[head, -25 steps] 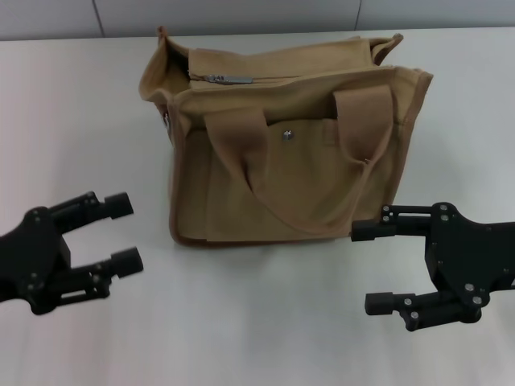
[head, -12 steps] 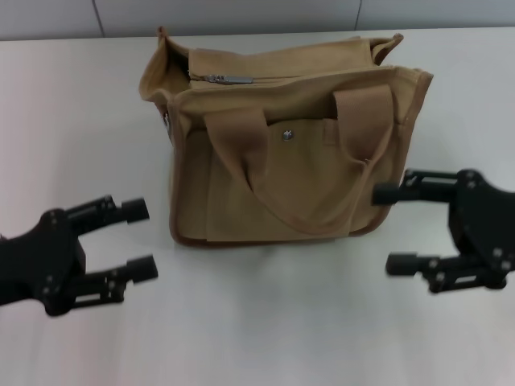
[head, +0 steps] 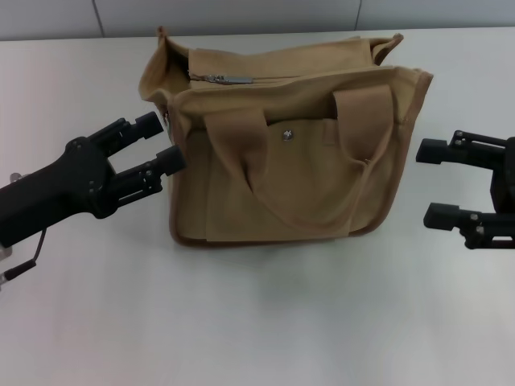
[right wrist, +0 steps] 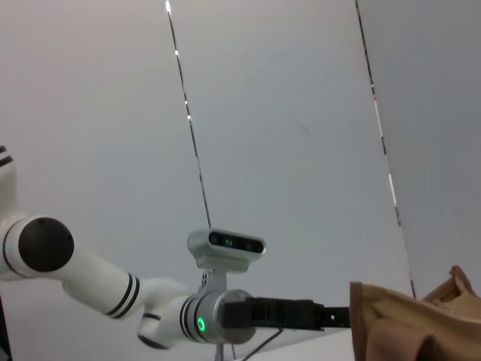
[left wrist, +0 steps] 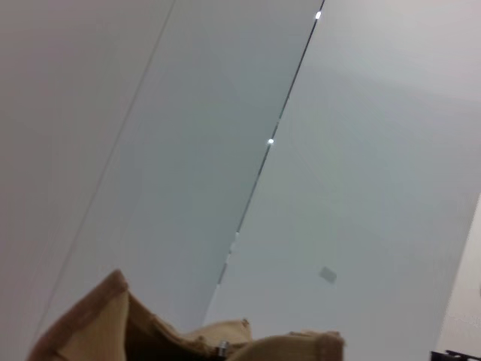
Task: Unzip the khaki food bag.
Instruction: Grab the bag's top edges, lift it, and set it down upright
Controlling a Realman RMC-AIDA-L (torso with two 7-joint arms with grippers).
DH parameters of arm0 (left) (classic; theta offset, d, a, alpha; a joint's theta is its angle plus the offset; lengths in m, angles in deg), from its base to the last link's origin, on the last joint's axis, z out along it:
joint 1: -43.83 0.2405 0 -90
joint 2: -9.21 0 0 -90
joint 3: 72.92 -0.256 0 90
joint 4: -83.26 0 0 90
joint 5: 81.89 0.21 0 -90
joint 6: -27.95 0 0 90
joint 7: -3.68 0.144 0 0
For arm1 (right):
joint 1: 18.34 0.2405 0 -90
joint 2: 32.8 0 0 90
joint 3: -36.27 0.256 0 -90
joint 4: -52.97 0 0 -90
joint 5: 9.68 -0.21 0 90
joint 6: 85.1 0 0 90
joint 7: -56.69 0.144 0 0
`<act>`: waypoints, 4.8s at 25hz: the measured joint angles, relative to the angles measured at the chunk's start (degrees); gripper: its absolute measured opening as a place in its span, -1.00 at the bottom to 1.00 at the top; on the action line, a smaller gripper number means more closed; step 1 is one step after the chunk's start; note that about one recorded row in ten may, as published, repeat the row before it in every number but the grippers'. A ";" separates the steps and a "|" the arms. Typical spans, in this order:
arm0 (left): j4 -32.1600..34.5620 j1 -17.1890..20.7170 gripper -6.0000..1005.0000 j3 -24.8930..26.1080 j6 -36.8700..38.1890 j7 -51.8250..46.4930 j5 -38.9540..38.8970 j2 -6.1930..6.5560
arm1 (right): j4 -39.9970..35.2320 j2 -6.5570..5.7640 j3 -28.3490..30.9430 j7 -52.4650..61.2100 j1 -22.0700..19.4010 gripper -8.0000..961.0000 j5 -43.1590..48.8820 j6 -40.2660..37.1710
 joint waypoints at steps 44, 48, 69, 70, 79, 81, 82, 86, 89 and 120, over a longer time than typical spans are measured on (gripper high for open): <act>-15.39 -4.54 -0.92 0.07 -5.71 31.91 -9.48 -0.56 | 1.13 -0.21 4.72 -0.67 -0.31 0.47 -4.40 -0.59; -14.98 -4.55 -0.92 0.22 -4.63 31.73 -10.65 -0.25 | 1.18 -0.34 5.90 -0.59 -0.32 0.47 -4.44 -0.57; 3.44 -5.72 -0.90 -2.82 -1.64 19.59 -11.30 0.37 | 5.33 3.02 7.74 5.47 3.89 0.42 -7.96 5.63; 2.27 -5.49 -0.90 -4.22 -1.86 21.50 -11.33 -0.15 | 5.84 3.05 7.16 4.76 4.20 0.42 -7.70 6.48; -7.85 -5.30 -0.89 -10.68 -5.26 32.85 -11.61 -0.33 | 8.76 3.23 -4.83 -4.93 5.11 0.40 -7.23 13.51; -9.03 -5.04 -0.89 -11.12 -5.42 34.34 -11.63 -0.34 | 9.26 3.30 -5.90 -6.16 5.45 0.39 -7.31 14.89; -9.92 -5.01 -0.88 -11.20 -5.44 35.17 -11.61 -0.35 | 9.47 3.35 -6.24 -6.74 5.62 0.39 -7.30 15.75; -11.53 -4.99 -0.88 -11.48 -5.49 36.86 -11.31 -0.38 | 10.14 3.40 -6.97 -9.44 5.88 0.38 -7.24 18.99; -12.00 -4.89 -0.88 -12.13 -5.28 37.07 -11.30 -0.39 | 10.18 3.42 -7.18 -10.18 5.95 0.37 -7.22 20.38; -12.26 -5.55 -0.85 -12.27 -2.34 38.75 -12.20 -0.48 | 23.54 3.89 -14.52 -14.71 16.20 -0.12 -7.34 33.09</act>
